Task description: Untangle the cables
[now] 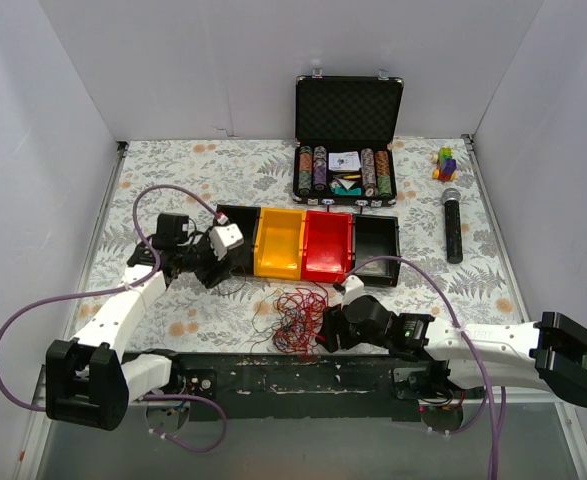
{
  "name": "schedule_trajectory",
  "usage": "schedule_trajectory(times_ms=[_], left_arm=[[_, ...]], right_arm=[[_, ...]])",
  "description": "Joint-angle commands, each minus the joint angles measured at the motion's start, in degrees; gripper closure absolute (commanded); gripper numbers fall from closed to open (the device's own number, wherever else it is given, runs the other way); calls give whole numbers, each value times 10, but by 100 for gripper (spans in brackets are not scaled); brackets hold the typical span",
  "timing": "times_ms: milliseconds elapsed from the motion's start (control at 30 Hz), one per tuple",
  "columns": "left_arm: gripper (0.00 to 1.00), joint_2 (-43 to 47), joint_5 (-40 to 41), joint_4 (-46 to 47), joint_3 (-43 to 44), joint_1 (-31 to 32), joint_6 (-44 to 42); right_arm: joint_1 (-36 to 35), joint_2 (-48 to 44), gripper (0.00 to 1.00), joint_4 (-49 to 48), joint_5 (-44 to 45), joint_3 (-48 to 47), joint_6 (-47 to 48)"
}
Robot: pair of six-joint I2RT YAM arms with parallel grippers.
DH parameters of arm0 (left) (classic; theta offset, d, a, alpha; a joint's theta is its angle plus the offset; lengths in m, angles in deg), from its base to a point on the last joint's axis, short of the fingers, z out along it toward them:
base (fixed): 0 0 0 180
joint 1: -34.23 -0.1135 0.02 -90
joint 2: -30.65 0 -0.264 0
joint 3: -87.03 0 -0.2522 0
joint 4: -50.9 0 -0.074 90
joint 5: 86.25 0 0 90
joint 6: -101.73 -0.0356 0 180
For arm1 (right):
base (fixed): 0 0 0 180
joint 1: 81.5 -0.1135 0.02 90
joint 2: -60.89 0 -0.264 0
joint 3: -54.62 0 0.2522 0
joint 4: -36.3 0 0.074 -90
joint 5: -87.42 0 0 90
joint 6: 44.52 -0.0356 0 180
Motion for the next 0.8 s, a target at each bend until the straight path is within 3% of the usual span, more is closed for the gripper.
schedule_trajectory(times_ms=[0,267,600,633,767], left_arm=[[44,23,18,-46,-54,1,7],[41,16,35,-14,-89,1,16],[39,-66,24,44,-98,-4,36],[40,-70,17,42,-96,-4,35],[68,-76,-14,33,-87,-4,36]], right_arm=[[-3,3,32,64,2,20,-3],[-3,24,32,61,-2,2,5],[-3,19,32,74,-1,-2,4],[-3,19,32,74,-3,-2,3],[-3,20,32,73,-3,-1,2]])
